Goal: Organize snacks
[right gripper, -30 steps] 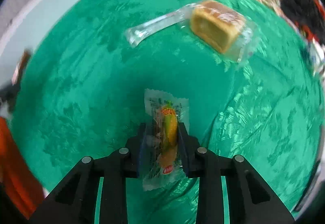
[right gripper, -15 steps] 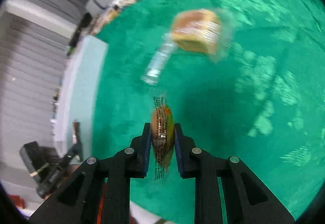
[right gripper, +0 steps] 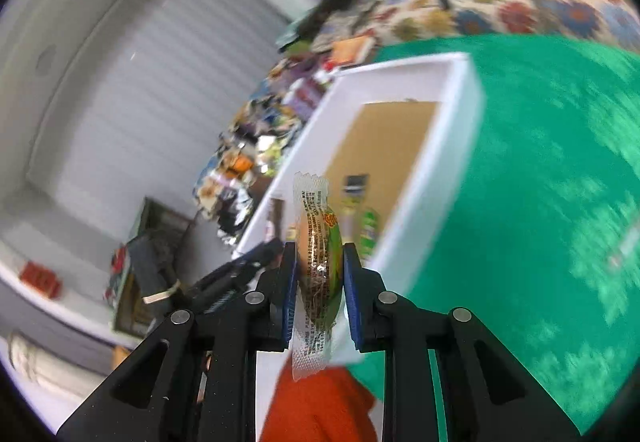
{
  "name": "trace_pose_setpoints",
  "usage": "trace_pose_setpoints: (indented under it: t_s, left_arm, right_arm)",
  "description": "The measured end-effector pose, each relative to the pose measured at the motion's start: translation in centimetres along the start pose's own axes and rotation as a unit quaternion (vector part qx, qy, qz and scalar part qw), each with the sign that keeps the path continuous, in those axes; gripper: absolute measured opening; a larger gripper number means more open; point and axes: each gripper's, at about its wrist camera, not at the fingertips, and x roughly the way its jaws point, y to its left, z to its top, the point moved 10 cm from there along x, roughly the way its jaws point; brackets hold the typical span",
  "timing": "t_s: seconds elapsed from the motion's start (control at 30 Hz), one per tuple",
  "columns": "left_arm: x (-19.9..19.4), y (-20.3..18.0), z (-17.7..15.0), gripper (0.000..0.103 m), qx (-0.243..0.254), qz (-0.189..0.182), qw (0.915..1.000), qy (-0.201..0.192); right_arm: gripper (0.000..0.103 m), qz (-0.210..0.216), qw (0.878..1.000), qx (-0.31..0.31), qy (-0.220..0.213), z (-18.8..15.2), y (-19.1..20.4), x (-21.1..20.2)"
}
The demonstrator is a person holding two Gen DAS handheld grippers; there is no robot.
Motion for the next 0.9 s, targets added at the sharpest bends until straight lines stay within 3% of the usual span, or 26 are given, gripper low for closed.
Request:
trace_pose_setpoints:
  t_s: [0.17,0.2,0.23,0.27,0.3,0.37,0.5,0.63,0.77,0.9]
  left_arm:
    - [1.4,5.7,-0.7,0.018,-0.011,0.054,0.9984,0.012]
    - [1.7,6.3,-1.0,0.027,-0.011,0.063,0.9979,0.013]
    - [2.4,6.8,-1.3,0.052,-0.011,0.071,0.9973,0.017]
    - [2.8,7.7,-1.8,0.067,-0.014,0.088,0.9958,0.023]
    - [3.0,8.0,-2.0,0.087,-0.015,0.098,0.9949,0.019]
    - [2.8,8.7,-2.6,0.090,-0.012,0.115,0.9932,0.001]
    - [3.0,7.7,-4.0,0.090,-0.003,0.114,0.9934,0.012]
    - [2.2,4.2,-4.2,0.090,0.002,0.085,0.9964,-0.003]
    - [1.1,-2.2,-4.3,0.090,0.022,0.026,0.9993,-0.017]
    - [0.9,-9.7,-5.6,0.100,0.053,-0.031,0.9979,-0.021]
  right_arm:
    - [0.026,-0.001,1.000,-0.021,0.006,-0.8,3.3,5.8]
    - [0.035,-0.010,1.000,-0.021,0.002,-0.8,3.1,6.8]
    - [0.063,-0.017,1.000,-0.019,0.001,-0.9,2.8,7.3]
    - [0.074,-0.023,1.000,-0.014,0.000,-1.1,2.2,7.8]
    - [0.074,-0.030,0.999,-0.009,-0.007,-1.1,1.7,7.8]
    - [0.074,-0.040,0.999,-0.004,-0.020,-1.1,0.4,7.0]
    - [0.074,-0.102,0.994,-0.014,-0.043,-1.6,-5.1,4.0]
    - [0.074,-0.187,0.980,-0.051,-0.053,-4.4,-11.3,-0.1]
    - [0.072,-0.313,0.943,-0.104,-0.041,-10.7,-19.9,-6.3]
    - [0.072,-0.406,0.909,-0.082,-0.042,-16.3,-28.0,-13.3]
